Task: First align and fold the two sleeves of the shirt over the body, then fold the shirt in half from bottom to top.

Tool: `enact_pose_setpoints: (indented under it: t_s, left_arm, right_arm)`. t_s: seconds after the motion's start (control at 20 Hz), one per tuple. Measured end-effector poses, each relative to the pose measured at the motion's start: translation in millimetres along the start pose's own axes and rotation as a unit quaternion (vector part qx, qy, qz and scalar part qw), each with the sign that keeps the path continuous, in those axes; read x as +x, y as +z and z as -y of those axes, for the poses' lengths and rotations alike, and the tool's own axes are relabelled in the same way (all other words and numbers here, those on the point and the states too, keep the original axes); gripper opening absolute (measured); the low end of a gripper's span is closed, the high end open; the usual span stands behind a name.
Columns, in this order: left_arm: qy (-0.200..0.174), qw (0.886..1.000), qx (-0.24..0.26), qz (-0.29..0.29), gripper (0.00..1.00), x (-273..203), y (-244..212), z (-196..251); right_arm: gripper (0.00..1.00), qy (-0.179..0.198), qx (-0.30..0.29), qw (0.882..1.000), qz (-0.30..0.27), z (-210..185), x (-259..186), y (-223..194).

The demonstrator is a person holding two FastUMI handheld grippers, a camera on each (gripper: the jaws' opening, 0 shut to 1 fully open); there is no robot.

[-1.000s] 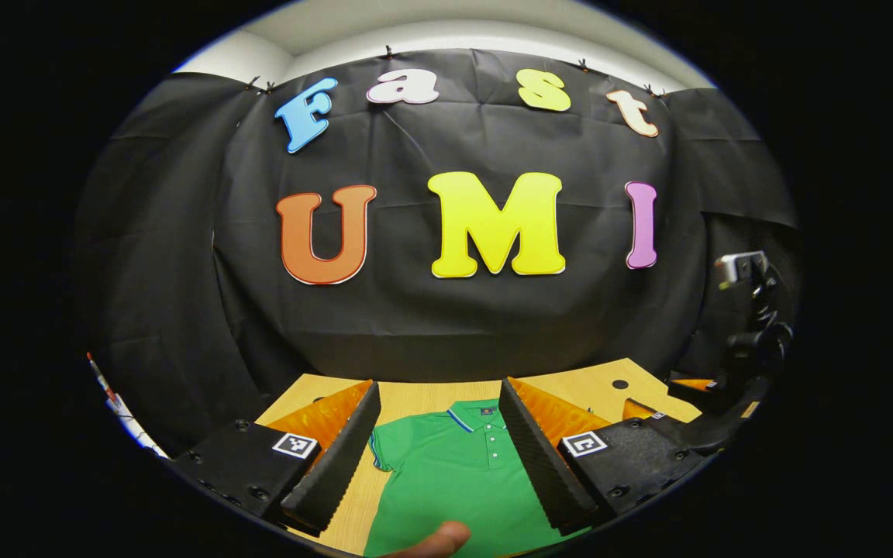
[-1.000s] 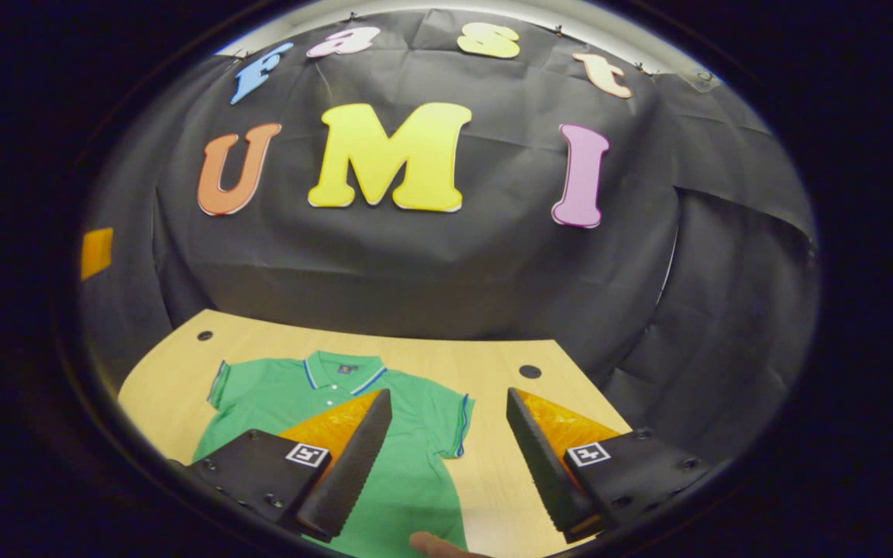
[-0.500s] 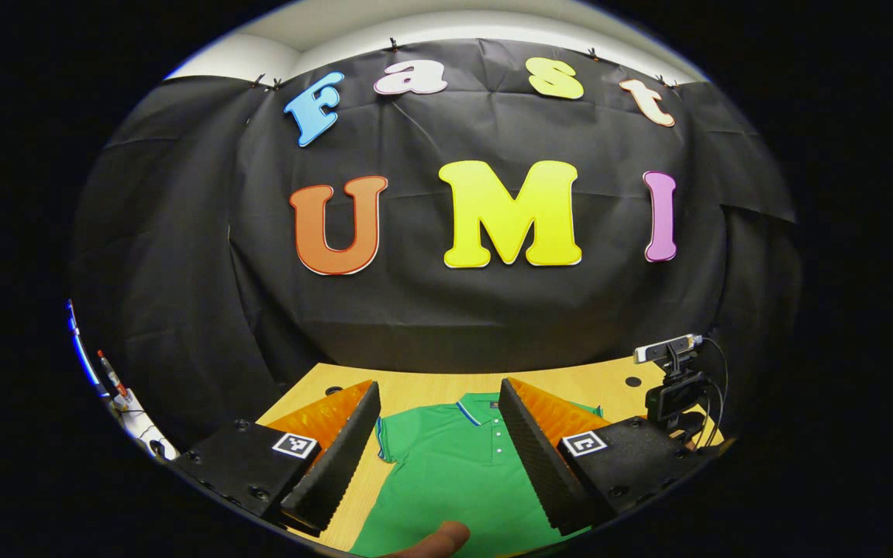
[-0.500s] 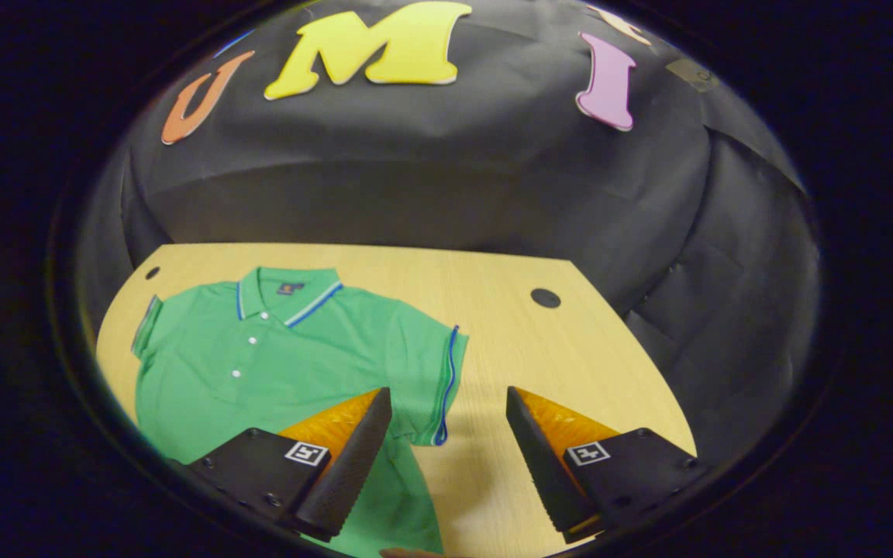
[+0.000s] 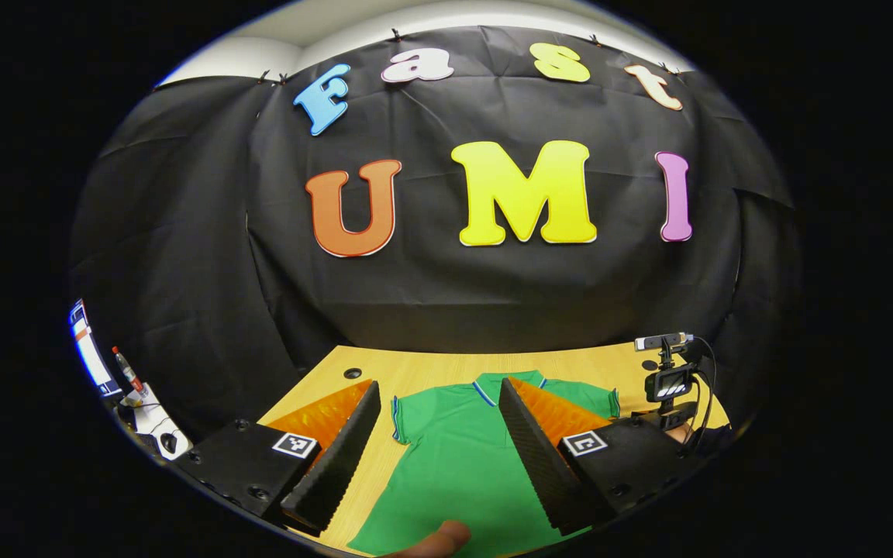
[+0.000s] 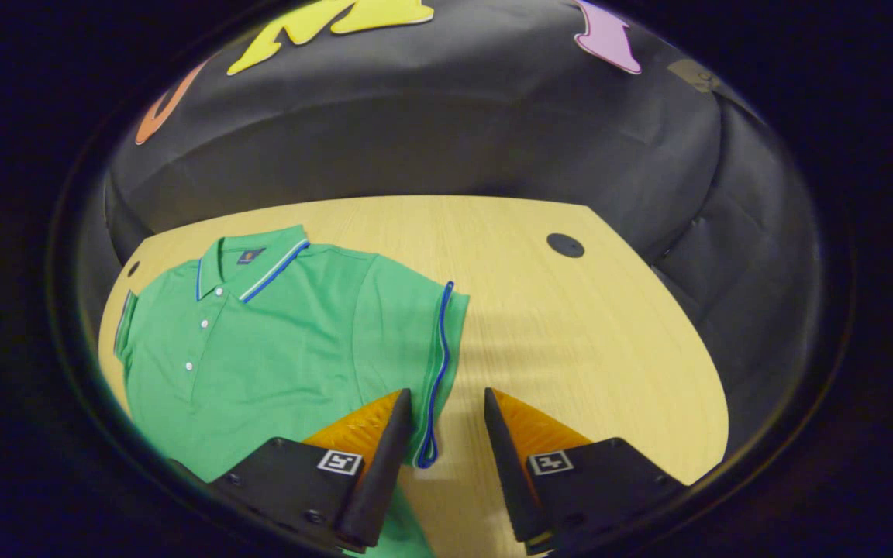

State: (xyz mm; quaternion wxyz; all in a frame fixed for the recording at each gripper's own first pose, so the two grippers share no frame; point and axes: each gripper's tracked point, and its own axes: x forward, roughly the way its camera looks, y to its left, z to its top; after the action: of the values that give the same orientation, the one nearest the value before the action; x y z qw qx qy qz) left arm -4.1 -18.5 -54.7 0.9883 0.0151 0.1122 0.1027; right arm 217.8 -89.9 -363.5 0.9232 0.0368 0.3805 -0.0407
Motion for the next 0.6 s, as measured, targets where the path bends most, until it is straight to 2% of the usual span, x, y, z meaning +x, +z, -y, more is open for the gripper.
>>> enact_pose_setpoints:
  t_s: [0.15, 0.25, 0.3, 0.4, 0.6]
  left_arm:
    - [0.002, 1.0, 0.003, -0.003, 0.99, 0, -5, 1]
    - [0.002, 1.0, 0.009, -0.004, 0.99, -1, -6, 1]
    - [0.003, 1.0, 0.011, -0.006, 0.99, -1, -9, 1]
    - [0.005, 1.0, 0.013, -0.01, 0.99, -2, -11, 0]
    - [0.006, 1.0, 0.01, -0.014, 0.99, -2, -12, -4]
  right_arm:
    - [0.48, 0.019, 0.016, 1.0, -0.001, -4, 1, 4]
    - [0.34, 0.019, 0.014, 1.0, -0.004, -4, 4, 6]
    - [0.31, 0.017, 0.009, 1.0, -0.005, -4, 5, 6]
    - [0.27, 0.013, -0.002, 1.0, -0.003, -4, 5, 7]
    - [0.28, 0.017, -0.017, 1.0, -0.007, -5, 6, 9]
